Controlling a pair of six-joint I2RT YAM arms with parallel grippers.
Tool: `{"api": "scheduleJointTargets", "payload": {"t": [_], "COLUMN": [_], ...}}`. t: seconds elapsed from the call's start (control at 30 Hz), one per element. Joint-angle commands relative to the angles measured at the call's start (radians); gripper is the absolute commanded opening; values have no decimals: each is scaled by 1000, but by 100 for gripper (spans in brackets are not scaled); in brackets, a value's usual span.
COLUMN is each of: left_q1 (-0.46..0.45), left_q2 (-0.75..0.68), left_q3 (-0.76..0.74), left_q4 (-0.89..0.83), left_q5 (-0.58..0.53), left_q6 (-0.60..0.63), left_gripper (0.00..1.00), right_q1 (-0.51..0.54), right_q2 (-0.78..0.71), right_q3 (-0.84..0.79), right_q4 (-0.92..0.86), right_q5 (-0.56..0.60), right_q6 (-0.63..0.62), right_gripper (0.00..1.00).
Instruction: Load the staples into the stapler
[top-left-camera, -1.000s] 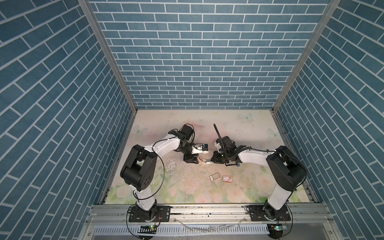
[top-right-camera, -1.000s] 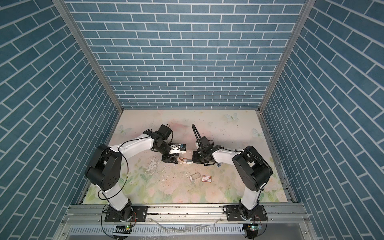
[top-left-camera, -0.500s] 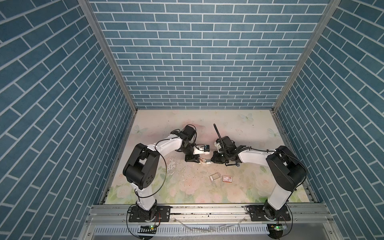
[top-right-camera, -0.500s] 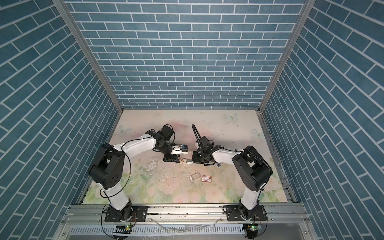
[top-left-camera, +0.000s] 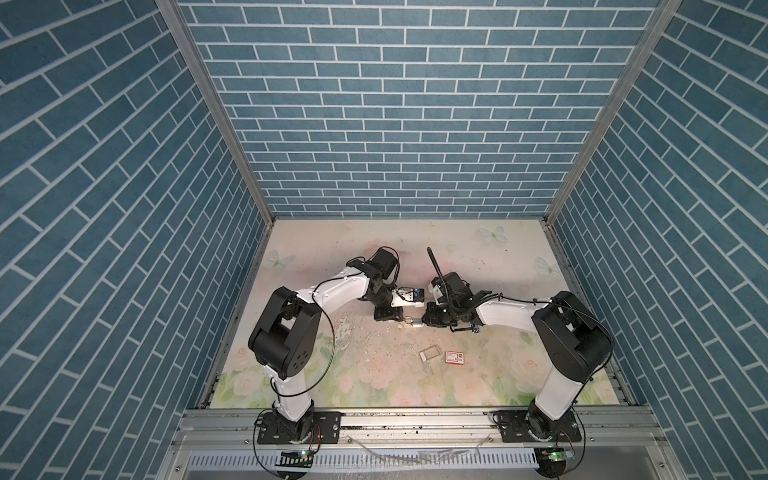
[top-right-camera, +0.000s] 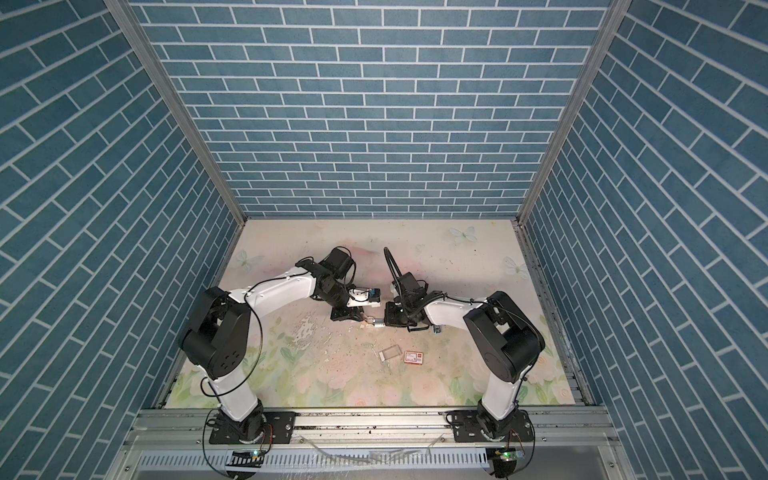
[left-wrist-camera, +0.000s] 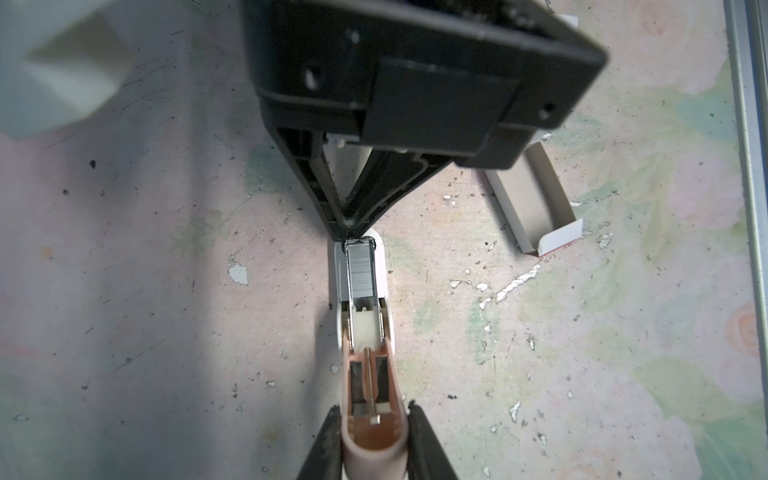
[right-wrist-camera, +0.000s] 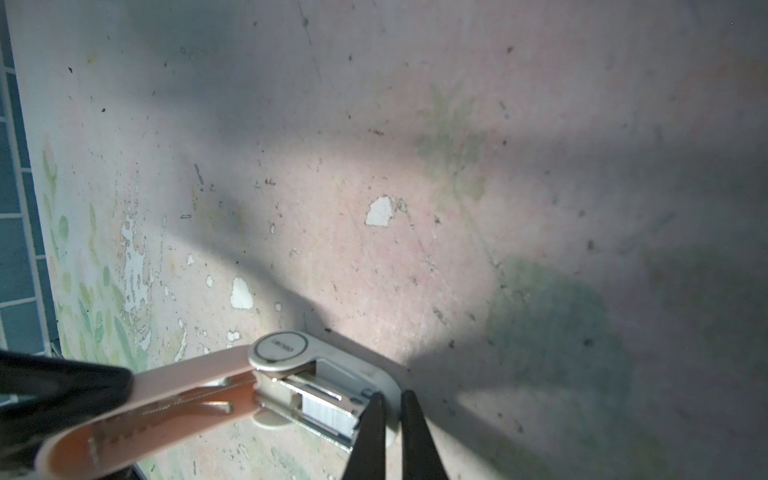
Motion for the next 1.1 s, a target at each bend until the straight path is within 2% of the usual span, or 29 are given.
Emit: {"api": "scheduleJointTargets", "payload": {"t": [0.0,1.07], "left_q1": [-30,-108], "left_q2": [37,110], "left_q3": [27,112], "left_q4": [-7,-43], "left_q5": [6,-49], "left_q6": [-5,-23], "left_gripper": [22,20], "right_q1": [-3,-6], "right_q2": [42,5], "right_q3": [-6,-102], "right_q4": [-42,121], "right_q5": [17,43], "right_q6": [-25,32], "right_gripper": [10,10]}}
